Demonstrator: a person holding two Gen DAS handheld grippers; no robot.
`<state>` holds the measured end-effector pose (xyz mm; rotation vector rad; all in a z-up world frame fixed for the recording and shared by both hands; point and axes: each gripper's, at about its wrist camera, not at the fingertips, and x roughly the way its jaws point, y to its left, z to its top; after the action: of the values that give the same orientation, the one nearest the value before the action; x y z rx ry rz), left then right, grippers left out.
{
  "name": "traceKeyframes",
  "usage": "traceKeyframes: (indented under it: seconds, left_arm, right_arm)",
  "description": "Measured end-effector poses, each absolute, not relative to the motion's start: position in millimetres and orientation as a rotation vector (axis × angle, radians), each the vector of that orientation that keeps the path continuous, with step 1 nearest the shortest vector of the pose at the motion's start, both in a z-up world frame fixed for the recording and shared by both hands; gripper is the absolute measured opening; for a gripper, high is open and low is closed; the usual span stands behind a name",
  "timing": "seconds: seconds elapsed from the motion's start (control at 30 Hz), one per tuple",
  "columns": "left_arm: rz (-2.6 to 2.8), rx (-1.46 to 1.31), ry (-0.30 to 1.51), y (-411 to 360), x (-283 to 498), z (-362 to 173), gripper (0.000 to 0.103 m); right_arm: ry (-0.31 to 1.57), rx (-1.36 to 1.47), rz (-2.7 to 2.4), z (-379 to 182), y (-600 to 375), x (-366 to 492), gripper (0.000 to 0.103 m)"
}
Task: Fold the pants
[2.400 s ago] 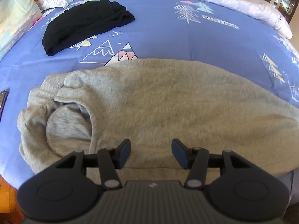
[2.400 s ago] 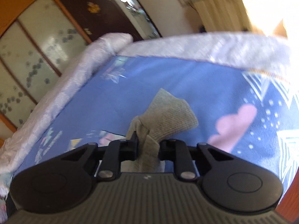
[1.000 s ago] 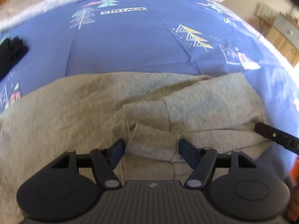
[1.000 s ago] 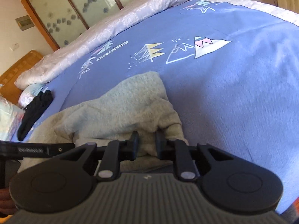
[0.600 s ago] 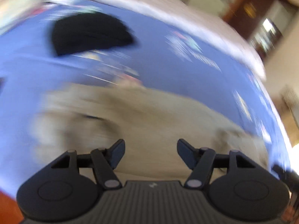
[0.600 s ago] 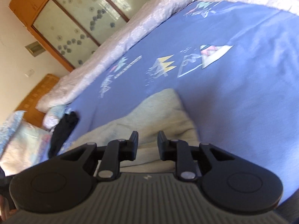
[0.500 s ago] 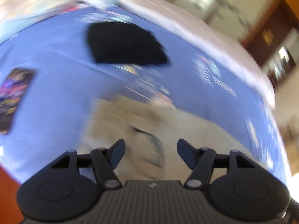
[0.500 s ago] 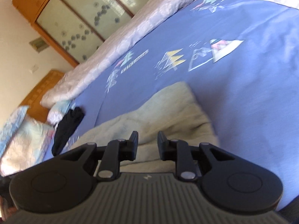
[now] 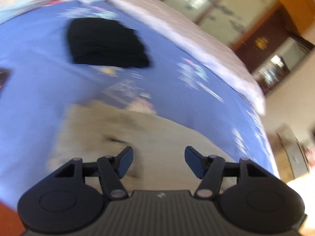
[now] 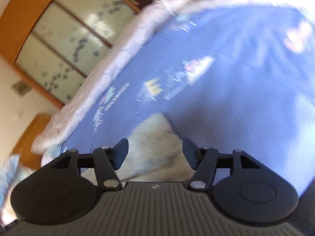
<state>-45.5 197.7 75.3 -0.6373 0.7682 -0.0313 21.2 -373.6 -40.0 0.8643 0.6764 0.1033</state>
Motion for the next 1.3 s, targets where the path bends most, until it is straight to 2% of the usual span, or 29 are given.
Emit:
traceKeyframes:
  seconds: [0.1,0.13,0.17,0.2,0.3,0.37,0.47,0.57,0.63,0.7,0.77,0.8,0.83,0.87,0.93,1.0,1.07,1.3]
  left_arm:
    - [-0.128,-0.584,0.788,159,-23,86,0.059]
    - [-0.16,-0.561,0.798,142,-15,89,0.059]
    - [-0.19,-0.538,0.809,126,-8,92,0.06]
    - [-0.223,-0.505,0.82,108,0,96,0.062]
    - [-0.308,-0.392,0.842,51,16,109,0.066]
    - [-0.371,-0.317,0.861,12,28,116,0.073]
    - [-0.432,-0.209,0.886,-40,42,126,0.074]
    - [-0.469,-0.121,0.911,-76,57,125,0.079]
    - [-0.433,-0.028,0.924,-91,63,118,0.09]
    - [-0.363,0.032,0.965,-102,69,106,0.089]
    - [-0.348,0.002,1.02,-99,74,95,0.081]
    - [-0.347,-0.032,1.053,-95,77,87,0.059]
    - [-0.357,-0.078,1.091,-90,79,79,0.02]
    - [-0.363,-0.128,1.124,-84,81,73,0.01]
    - [-0.349,-0.194,1.125,-70,82,68,0.01]
    - [-0.335,-0.211,1.09,-56,80,75,0.01]
    - [-0.338,-0.231,1.062,-37,79,87,0.01]
    - [-0.229,-0.254,0.941,74,43,133,0.01]
  right_arm:
    - [0.735,0.891,0.096,-62,-370,26,0.064]
    - [0.725,0.862,0.104,-61,-365,26,0.06]
    - [0.746,0.815,0.12,-58,-358,30,0.034]
    - [0.785,0.788,0.139,-57,-353,35,0.018]
    - [0.715,0.728,0.216,-35,-337,28,0.017]
    - [0.66,0.599,0.272,-14,-316,22,0.017]
    - [0.583,0.37,0.363,9,-273,11,0.017]
    - [0.539,0.172,0.421,17,-233,1,0.017]
    - [0.511,0.084,0.44,18,-216,-5,0.017]
    - [0.485,0.033,0.464,18,-207,-11,0.017]
    - [0.473,0.022,0.48,19,-206,-13,0.017]
    - [0.469,0.022,0.483,19,-206,-14,0.017]
    - [0.464,0.023,0.487,18,-208,-17,0.017]
    - [0.465,0.024,0.492,16,-210,-18,0.017]
    - [0.478,0.026,0.513,14,-213,-18,0.018]
    - [0.456,0.051,0.536,16,-218,-20,0.029]
    - [0.425,0.059,0.525,19,-226,-25,0.07]
    - [0.545,0.142,0.508,6,-236,-16,0.069]
